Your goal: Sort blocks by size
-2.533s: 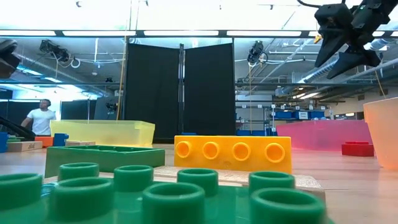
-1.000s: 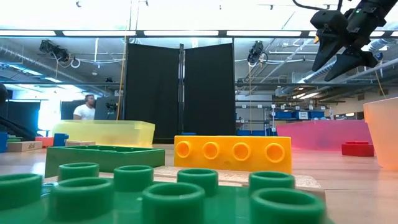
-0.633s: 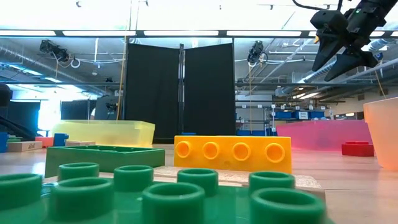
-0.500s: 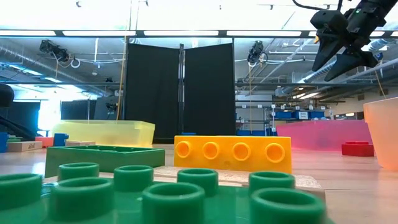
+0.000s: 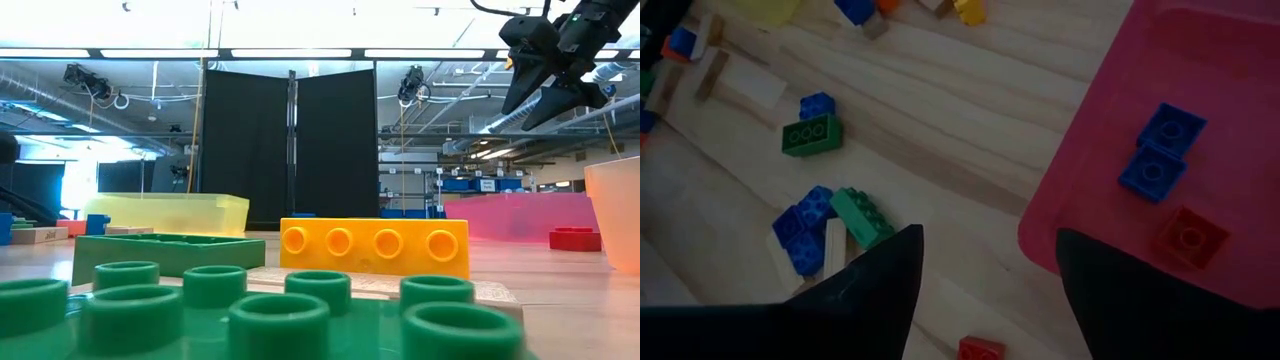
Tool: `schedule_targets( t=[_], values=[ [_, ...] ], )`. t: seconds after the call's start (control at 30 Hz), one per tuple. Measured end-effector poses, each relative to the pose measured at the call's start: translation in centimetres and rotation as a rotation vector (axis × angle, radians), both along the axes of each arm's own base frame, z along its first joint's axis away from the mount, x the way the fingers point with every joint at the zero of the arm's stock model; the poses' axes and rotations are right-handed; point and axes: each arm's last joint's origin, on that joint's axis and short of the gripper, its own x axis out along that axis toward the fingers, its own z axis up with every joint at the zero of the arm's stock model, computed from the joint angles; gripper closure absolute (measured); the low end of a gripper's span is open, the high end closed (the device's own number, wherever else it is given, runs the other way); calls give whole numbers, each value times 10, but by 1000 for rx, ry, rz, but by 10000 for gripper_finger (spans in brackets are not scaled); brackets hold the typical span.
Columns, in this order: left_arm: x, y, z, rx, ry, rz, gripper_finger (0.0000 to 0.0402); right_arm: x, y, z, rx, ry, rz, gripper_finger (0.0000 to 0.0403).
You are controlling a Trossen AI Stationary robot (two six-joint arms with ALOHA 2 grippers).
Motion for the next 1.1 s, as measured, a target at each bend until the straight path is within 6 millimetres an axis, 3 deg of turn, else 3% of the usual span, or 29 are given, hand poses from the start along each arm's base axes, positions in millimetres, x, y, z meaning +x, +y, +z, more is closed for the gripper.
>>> schedule_targets(
  t=[0.3,0.53,0.67,0.83,1.1],
  values=[
    [15,13,56,39,-284,255,340,0,0,0,-10,6,15,155],
    [33,49,108,176,-536,429,340,0,0,0,-10,6,15,160],
    [43,86,133,262,-607,437,340,0,0,0,-10,8,15,159],
    [44,146,148,371,-565,449,340,2,0,0,-11,0,15,157],
    [43,251,149,449,-423,411,340,9,-1,0,-14,-22,15,159]
  ],
)
